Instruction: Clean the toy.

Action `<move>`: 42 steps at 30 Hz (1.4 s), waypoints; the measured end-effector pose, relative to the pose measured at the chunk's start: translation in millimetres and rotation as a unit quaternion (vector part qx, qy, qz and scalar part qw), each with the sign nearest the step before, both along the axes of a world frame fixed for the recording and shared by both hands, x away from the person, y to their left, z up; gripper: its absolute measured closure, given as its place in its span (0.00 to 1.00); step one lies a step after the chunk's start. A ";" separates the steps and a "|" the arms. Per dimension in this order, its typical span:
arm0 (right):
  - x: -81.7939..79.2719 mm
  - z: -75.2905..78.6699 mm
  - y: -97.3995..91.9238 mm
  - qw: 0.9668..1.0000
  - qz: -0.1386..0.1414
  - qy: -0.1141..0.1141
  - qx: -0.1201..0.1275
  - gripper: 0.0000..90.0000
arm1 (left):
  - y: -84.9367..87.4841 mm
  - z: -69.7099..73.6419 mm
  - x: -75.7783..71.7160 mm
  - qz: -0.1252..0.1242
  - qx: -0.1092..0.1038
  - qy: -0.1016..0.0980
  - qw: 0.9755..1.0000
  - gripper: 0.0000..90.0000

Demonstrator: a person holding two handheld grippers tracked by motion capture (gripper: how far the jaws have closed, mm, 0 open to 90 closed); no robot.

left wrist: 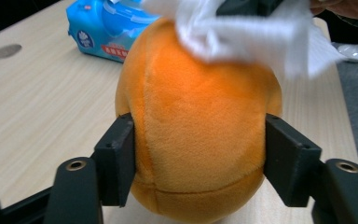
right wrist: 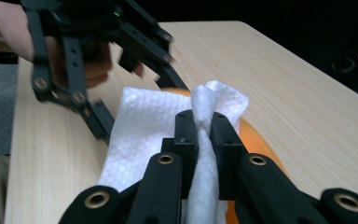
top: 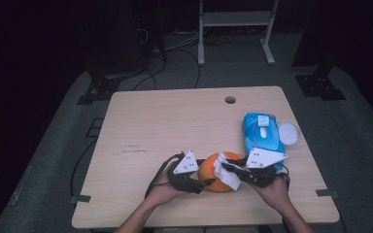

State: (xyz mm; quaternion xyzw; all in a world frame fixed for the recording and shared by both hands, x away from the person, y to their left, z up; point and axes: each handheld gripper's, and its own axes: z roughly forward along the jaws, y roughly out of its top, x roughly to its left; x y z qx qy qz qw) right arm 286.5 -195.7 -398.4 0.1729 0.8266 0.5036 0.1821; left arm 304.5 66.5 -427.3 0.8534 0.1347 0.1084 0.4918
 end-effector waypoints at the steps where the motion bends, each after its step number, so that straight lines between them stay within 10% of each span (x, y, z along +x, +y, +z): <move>1: -0.2 -4.0 -8.1 1.000 -0.007 0.010 0.006 0.91 | -0.6 0.3 1.6 -0.008 -0.007 0.013 1.000 0.29; 6: -4.0 -7.1 -12.1 1.000 -0.011 0.017 0.009 0.91 | -1.2 2.7 4.5 -0.008 -0.034 0.040 0.999 0.25; 15: -1.2 3.8 4.5 1.000 0.006 0.000 0.003 0.91 | 0.4 0.8 0.9 -0.008 -0.014 0.017 1.000 0.37; 23: -3.7 -3.6 3.4 1.000 0.012 0.015 0.013 0.91 | -3.8 1.9 5.3 0.005 -0.032 0.044 0.998 0.15; 32: -9.1 7.0 33.7 0.999 0.036 -0.012 -0.015 0.91 | -18.8 4.2 -17.6 -0.045 0.014 -0.042 0.998 0.35; 42: -0.2 2.1 -1.9 1.000 -0.011 0.008 -0.002 0.91 | -12.6 0.7 -13.1 -0.051 0.004 -0.026 0.998 0.30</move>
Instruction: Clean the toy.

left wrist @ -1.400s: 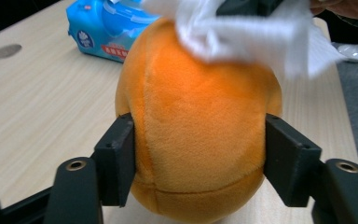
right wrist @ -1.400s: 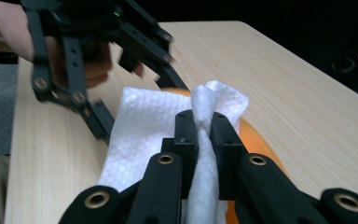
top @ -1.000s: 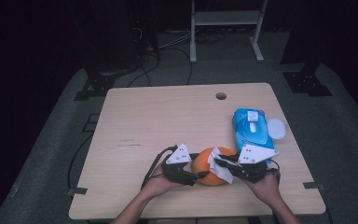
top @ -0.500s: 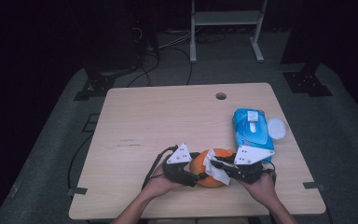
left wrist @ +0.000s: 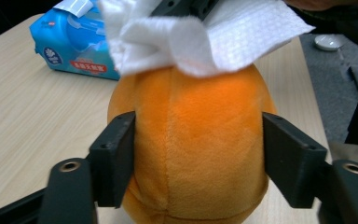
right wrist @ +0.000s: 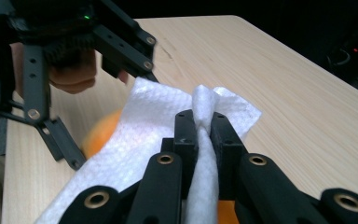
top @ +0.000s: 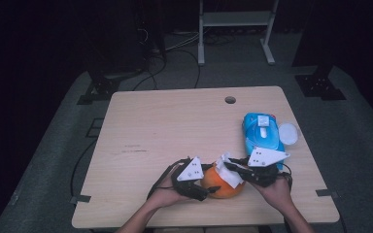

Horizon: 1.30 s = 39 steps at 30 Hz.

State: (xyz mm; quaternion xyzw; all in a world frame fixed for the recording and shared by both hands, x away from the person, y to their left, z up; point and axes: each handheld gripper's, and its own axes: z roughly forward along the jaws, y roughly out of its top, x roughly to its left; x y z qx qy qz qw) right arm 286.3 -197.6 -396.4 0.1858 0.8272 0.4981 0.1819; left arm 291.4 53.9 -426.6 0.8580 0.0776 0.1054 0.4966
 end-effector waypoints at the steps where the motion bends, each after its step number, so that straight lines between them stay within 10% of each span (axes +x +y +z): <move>1: -0.9 -0.7 -1.0 1.000 -0.002 0.000 0.002 0.91 | -2.6 1.2 1.8 0.006 -0.006 0.015 1.000 0.25; 6: -3.6 -0.3 4.1 1.000 0.003 -0.003 0.004 0.91 | -5.4 0.2 6.1 0.017 -0.011 0.047 0.999 0.20; 13: -9.7 3.7 32.6 0.999 0.047 -0.005 -0.013 0.91 | -4.0 0.8 -2.0 -0.010 0.009 0.010 1.000 0.33; 24: -4.3 -1.3 -13.6 1.000 -0.010 0.024 0.011 0.91 | -3.5 0.8 -0.2 -0.020 0.012 0.010 1.000 0.33; 39: -5.0 2.6 7.5 1.000 0.018 0.012 -0.002 0.91 | 7.1 -0.8 8.3 -0.018 0.016 0.021 1.000 0.36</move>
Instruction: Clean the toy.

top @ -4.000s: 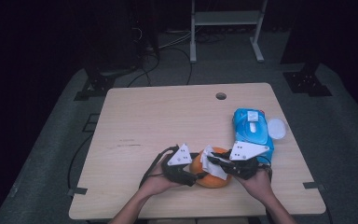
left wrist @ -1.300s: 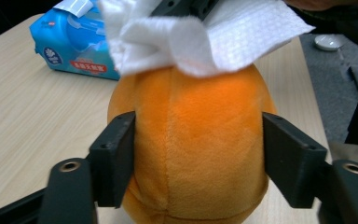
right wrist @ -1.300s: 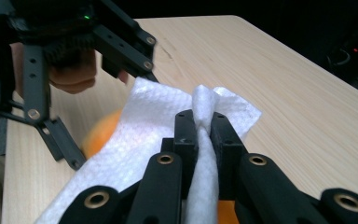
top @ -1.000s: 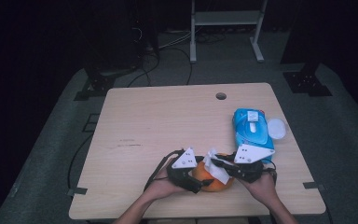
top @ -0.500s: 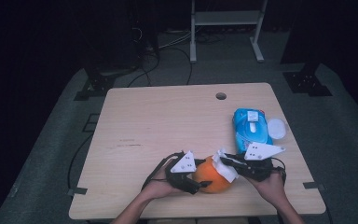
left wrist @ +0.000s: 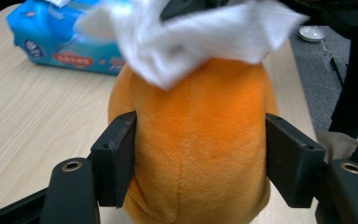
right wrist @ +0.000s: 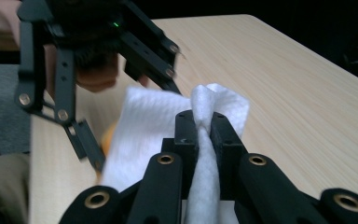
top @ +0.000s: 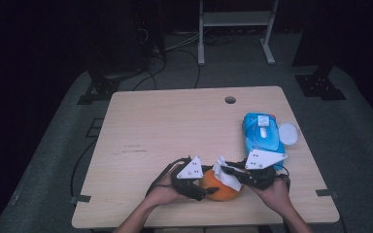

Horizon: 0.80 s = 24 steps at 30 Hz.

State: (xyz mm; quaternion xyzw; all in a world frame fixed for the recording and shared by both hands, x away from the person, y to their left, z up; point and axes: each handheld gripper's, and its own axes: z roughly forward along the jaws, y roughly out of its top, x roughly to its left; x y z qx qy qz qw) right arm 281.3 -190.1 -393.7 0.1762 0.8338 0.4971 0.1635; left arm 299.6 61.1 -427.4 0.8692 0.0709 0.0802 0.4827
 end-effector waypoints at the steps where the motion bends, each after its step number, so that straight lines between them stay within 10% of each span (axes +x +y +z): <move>1: 1.8 -0.8 -3.9 1.000 -0.004 0.002 0.001 0.91 | 2.5 -0.8 2.4 0.004 -0.003 0.006 1.000 0.36; 11: 5.2 -4.8 -11.6 0.999 -0.032 -0.001 0.006 0.91 | 2.9 5.9 9.4 0.028 -0.020 0.052 0.998 0.21; 24: 7.7 -7.2 -6.6 1.000 -0.023 -0.001 0.004 0.91 | 19.5 -0.2 17.4 0.035 -0.026 0.049 0.998 0.37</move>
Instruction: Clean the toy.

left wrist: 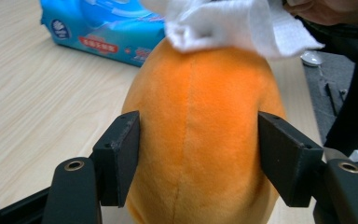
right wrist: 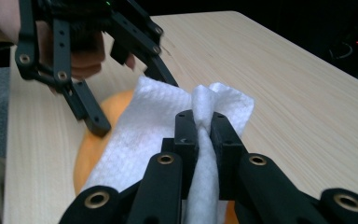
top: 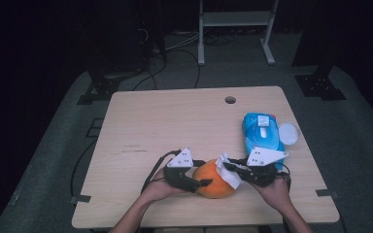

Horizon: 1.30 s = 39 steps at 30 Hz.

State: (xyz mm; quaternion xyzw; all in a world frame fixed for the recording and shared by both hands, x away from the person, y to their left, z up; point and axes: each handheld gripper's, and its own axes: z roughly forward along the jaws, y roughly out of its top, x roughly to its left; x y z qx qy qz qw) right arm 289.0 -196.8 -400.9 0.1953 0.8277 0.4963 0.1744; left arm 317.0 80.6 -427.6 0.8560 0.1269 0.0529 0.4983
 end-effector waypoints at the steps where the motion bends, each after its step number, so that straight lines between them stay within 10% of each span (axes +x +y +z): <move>1: 1.0 -4.4 -6.9 1.000 -0.008 0.006 0.008 0.91 | 1.4 -1.2 1.8 0.003 -0.003 0.004 1.000 0.37; 13: -9.3 -0.3 30.2 0.999 0.036 -0.029 -0.015 0.91 | 7.0 -6.7 8.6 0.020 -0.012 0.027 0.999 0.40; 21: -1.8 -8.9 -3.5 1.000 0.001 -0.006 0.006 0.91 | 10.2 -8.1 11.1 0.024 -0.018 0.033 0.999 0.41; 39: 0.3 -8.0 -10.3 1.000 -0.020 -0.003 0.009 0.91 | 14.1 -10.9 13.1 0.022 -0.016 0.040 0.999 0.41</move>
